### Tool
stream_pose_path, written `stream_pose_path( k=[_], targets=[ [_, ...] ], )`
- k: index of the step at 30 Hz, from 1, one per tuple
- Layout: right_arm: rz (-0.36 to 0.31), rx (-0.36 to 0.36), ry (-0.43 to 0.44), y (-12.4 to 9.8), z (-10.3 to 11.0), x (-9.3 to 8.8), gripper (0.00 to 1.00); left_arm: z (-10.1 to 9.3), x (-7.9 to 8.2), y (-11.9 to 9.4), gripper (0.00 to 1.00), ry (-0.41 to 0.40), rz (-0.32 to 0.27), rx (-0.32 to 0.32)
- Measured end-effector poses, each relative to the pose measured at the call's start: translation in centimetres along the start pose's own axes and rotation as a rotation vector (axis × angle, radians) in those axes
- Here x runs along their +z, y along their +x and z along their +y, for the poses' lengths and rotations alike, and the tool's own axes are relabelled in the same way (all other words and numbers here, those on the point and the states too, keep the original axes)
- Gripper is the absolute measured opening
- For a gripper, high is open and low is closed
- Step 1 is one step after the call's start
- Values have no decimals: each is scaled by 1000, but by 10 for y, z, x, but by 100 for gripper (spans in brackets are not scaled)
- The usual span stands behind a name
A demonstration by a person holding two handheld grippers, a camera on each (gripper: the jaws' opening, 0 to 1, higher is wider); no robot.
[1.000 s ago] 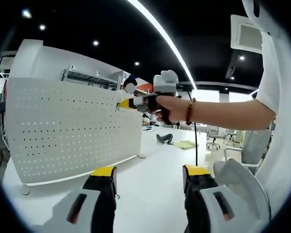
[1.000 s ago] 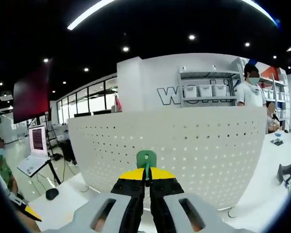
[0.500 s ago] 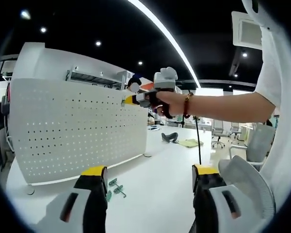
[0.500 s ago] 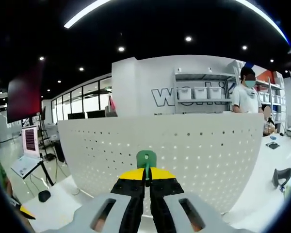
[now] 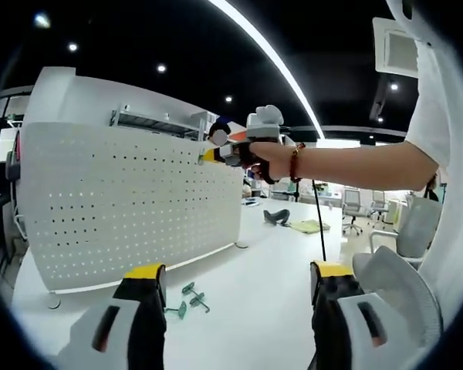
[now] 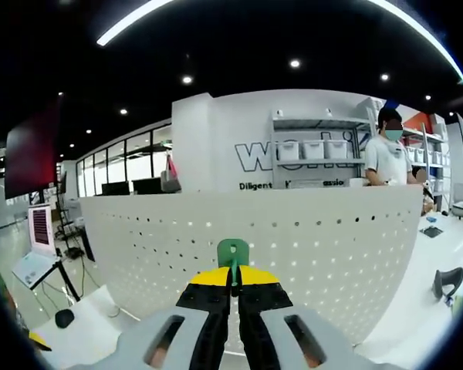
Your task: Insert the hook assembly into the mounting plate slot until the hook locks in place.
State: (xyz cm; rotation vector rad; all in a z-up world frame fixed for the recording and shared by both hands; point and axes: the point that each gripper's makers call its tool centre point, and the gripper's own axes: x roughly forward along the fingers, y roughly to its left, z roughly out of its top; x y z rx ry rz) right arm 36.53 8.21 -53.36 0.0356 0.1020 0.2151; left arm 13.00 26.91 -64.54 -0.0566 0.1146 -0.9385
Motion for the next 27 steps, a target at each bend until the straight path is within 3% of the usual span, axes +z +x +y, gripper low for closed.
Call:
stream_pose_path(
  k=[27],
  targets=[
    [-1, -29, 11, 38, -13, 8, 1, 18, -9, -8, 79, -11, 28, 43]
  ],
)
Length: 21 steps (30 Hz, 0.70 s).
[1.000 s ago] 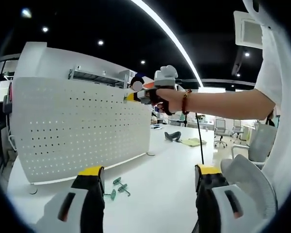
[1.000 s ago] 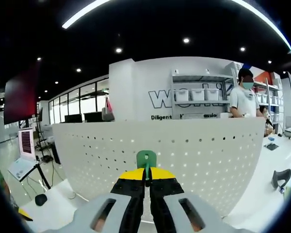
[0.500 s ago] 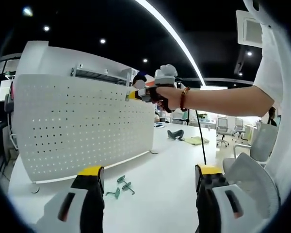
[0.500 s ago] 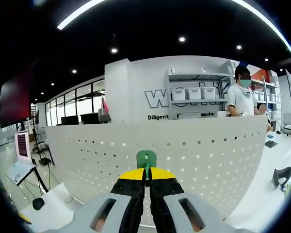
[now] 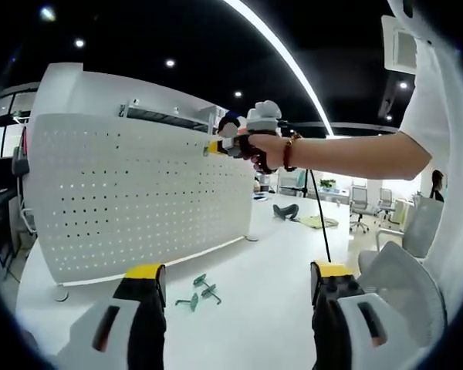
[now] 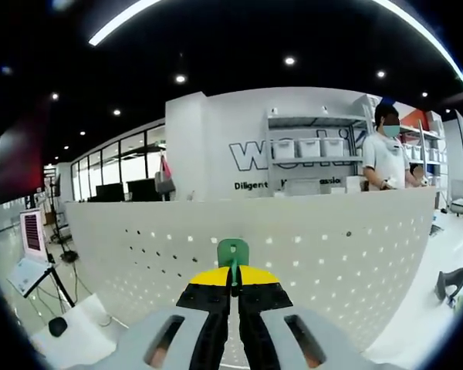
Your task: Insert the hook assembly into the mounting plate slot until the hook locks in place.
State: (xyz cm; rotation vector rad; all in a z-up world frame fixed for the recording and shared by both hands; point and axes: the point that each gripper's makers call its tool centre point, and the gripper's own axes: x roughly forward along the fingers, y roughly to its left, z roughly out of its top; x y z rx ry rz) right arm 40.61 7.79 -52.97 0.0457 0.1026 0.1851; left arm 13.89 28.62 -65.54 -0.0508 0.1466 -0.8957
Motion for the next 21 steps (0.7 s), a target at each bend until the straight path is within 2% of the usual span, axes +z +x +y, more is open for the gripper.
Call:
stream_pose_path(
  k=[9, 21],
  targets=[
    [13, -11, -7, 10, -4, -1, 1, 9, -1, -2, 78, -3, 6, 18],
    [29, -34, -34, 15, -6, -4, 1, 8, -7, -3, 78, -17, 12, 24]
  ],
)
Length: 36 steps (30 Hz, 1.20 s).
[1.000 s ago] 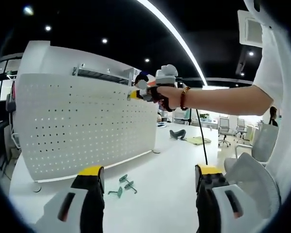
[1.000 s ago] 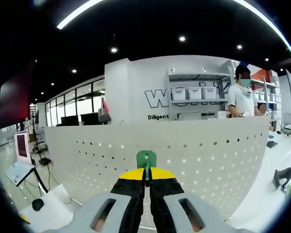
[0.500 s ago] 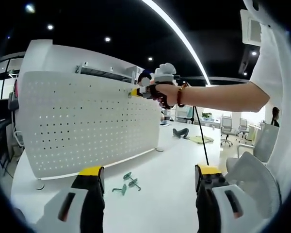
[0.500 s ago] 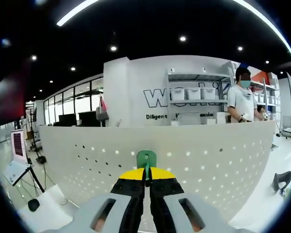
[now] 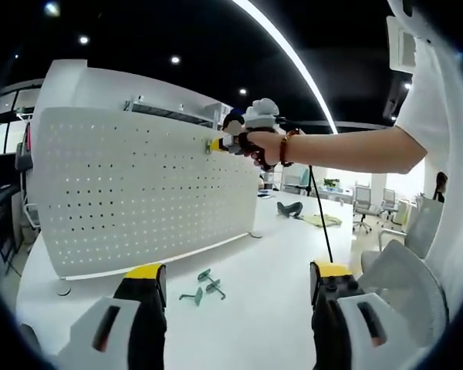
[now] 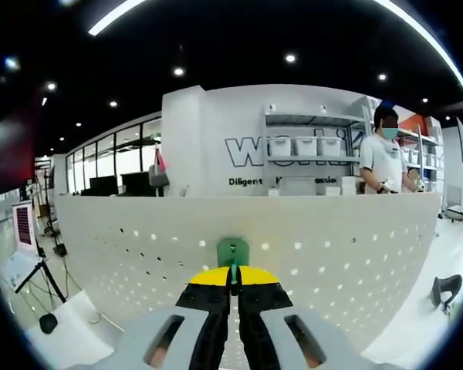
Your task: Insert the hook assembly into the mounting plate slot until the hook locks in place.
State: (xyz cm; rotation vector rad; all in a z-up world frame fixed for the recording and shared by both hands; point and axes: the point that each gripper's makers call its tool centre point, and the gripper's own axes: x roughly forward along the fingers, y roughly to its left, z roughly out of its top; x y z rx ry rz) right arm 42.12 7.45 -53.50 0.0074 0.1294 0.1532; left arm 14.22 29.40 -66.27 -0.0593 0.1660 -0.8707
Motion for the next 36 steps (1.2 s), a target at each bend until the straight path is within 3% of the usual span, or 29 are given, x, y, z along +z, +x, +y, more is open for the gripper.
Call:
stream_pose_path(
  k=[16, 26, 29, 31, 32, 35, 36],
  targets=[
    [2, -51, -16, -1, 1, -1, 1, -6, 0, -1, 78, 9, 11, -16],
    [0, -139, 13, 1, 1, -1, 1, -10, -3, 3, 78, 17, 26, -35],
    [13, -170, -11, 1, 1, -1, 1, -10, -2, 3, 78, 16, 23, -37],
    [28, -187, -112, 1, 0, 0, 1, -10, -2, 4, 78, 16, 24, -39],
    [22, -186, -123, 2, 1, 0, 1, -11, -3, 4, 78, 17, 29, -40],
    [-10, -148, -34, 1, -2, -1, 1, -11, -3, 3, 78, 23, 32, -45],
    [-9, -150, -48, 0, -3, -1, 1, -11, -3, 3, 78, 22, 31, -45]
  ],
)
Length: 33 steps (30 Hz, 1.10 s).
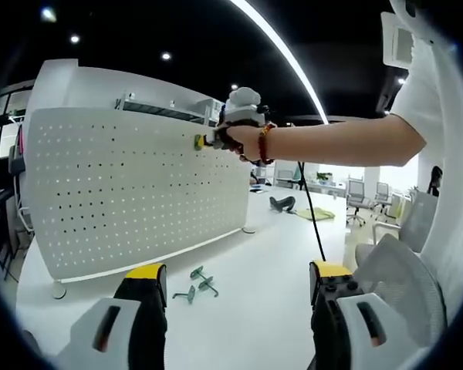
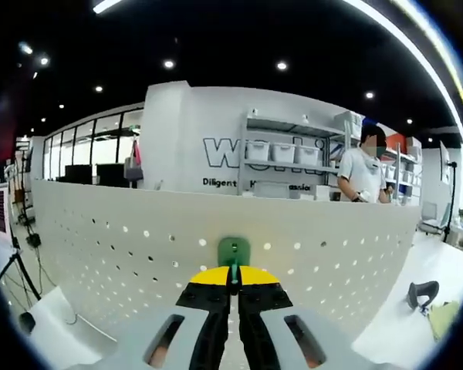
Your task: Insert the hook assembly into the mounting plate slot until the hook locks in place.
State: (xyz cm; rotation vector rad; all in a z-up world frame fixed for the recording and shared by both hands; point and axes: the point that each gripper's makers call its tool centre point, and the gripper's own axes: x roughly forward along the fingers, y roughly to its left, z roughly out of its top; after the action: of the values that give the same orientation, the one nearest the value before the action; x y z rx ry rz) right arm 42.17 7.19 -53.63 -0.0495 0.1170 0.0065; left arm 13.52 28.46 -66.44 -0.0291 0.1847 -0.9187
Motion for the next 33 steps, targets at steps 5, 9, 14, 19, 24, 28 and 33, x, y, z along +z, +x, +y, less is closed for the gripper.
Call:
stream_pose_path(
  k=[5, 9, 14, 19, 24, 28, 33],
  targets=[
    [-20, 34, -59, 1, 1, 4, 2, -1, -1, 2, 78, 3, 8, -7],
    [-40, 49, -62, 2, 2, 9, 2, -2, 0, 4, 77, -3, 7, -16],
    [-7, 41, -63, 6, 2, 3, 2, -4, 1, 6, 77, 3, 11, -22],
    [-29, 29, -72, 6, 3, 9, 2, -1, 0, 2, 77, -2, 10, -9],
    [-19, 41, -76, 6, 3, 5, 3, -1, -2, 0, 77, -8, 11, 0],
    [-12, 69, -88, 4, 7, 1, 7, -4, -2, 1, 77, -5, 14, -5],
    [-33, 85, -82, -3, 9, 4, 9, -5, -2, 3, 77, -6, 9, -7]
  ],
)
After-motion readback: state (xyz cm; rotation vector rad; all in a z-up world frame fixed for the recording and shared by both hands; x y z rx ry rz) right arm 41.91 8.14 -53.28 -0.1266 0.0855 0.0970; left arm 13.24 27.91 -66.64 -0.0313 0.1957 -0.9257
